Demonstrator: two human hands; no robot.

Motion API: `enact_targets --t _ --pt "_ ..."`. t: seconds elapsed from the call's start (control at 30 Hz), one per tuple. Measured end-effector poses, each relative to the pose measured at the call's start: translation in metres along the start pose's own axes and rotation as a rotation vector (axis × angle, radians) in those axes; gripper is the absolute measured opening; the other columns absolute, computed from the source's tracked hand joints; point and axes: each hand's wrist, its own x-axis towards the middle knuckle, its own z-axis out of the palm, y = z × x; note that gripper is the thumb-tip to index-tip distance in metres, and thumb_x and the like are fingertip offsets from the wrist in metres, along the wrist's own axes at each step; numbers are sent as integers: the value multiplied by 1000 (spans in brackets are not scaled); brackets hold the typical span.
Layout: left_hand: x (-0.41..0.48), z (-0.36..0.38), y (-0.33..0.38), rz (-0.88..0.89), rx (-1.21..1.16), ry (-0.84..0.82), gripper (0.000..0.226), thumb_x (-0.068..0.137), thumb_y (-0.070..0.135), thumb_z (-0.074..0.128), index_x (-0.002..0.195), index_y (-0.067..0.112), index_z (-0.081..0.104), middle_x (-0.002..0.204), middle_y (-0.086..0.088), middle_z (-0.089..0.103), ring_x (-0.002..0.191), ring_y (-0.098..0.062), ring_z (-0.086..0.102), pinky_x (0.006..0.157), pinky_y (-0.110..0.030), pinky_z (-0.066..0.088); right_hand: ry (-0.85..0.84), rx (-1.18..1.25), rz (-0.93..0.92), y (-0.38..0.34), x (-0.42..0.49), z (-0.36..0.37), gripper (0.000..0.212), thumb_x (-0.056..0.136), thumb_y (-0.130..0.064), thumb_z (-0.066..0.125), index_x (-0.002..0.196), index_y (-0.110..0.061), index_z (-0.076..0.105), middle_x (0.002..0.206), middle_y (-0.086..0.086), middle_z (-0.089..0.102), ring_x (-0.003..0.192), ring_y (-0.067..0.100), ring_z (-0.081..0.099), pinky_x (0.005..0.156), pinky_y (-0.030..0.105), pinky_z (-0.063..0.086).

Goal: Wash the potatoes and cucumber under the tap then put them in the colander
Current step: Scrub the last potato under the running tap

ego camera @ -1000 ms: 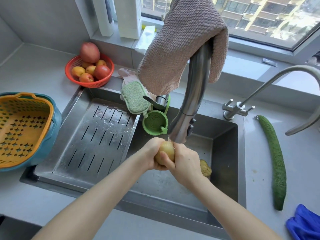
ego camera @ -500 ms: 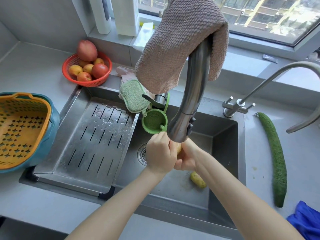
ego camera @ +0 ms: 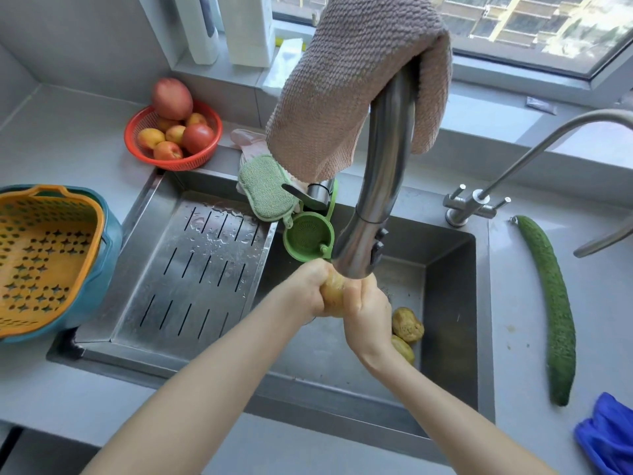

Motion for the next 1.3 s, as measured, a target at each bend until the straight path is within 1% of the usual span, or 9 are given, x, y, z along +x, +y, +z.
enact_targets --t 0.13,0.27,0.37,0.43,0.57,0.87,1.0,1.1,1.3 --pt "-12 -13 -4 -93 77 -200 33 91 22 41 81 3 65 84 -15 67 83 -28 63 78 -44 52 -22 59 -133 8 2 -10 61 78 -52 20 93 -2 52 81 15 62 78 29 57 69 44 47" --pt "-24 -26 -8 -67 149 -230 32 94 28 43 104 4 61 97 -17 67 85 -27 65 72 -44 59 -85 -109 -398 15 -4 -21 30 85 -40 35 89 -15 51 73 -11 51 69 4 47 63 14 36" --pt "-22 -37 -13 -18 190 -159 24 95 25 46 95 8 63 79 -14 70 73 -24 66 66 -41 59 -178 -79 -473 22 -7 -27 30 86 -35 52 106 -17 64 97 -14 61 93 3 51 81 15 41" --pt "-19 -39 -20 34 158 -107 25 95 26 46 88 11 64 75 -12 70 68 -22 65 64 -39 58 -260 93 -335 22 -7 -30 31 81 -41 58 107 -25 67 112 -16 63 109 9 52 92 25 44" --pt "-11 -31 -31 168 21 -14 36 99 31 38 95 9 66 85 -13 68 70 -23 65 57 -32 58 -291 344 -11 14 -7 -26 29 69 -43 69 93 -27 66 107 -1 66 102 24 59 88 47 53" --pt "-11 0 -48 529 39 258 27 89 10 47 64 10 56 56 -2 55 52 -15 54 40 -15 41 0 403 149 -3 12 -3 29 72 -27 64 77 0 56 87 26 60 76 33 57 70 50 52" --pt "-14 0 -36 521 -39 328 31 88 6 45 59 10 52 57 -5 52 54 -18 51 43 -17 41 -160 396 134 -5 4 -6 10 84 -22 60 86 -12 61 102 22 62 90 33 61 78 46 53" --pt "-14 -2 -32 537 -5 344 31 88 6 45 61 10 57 63 -7 55 60 -21 52 51 -22 42 -250 447 173 -7 3 -13 27 72 -17 61 95 -4 62 91 22 63 81 31 58 75 45 51" --pt "-11 -3 -29 630 122 342 14 85 12 48 73 8 53 72 -11 45 69 -22 43 57 -29 35 -278 688 283 -17 14 -22 34 72 14 54 73 -13 75 82 8 69 83 22 61 79 36 49"
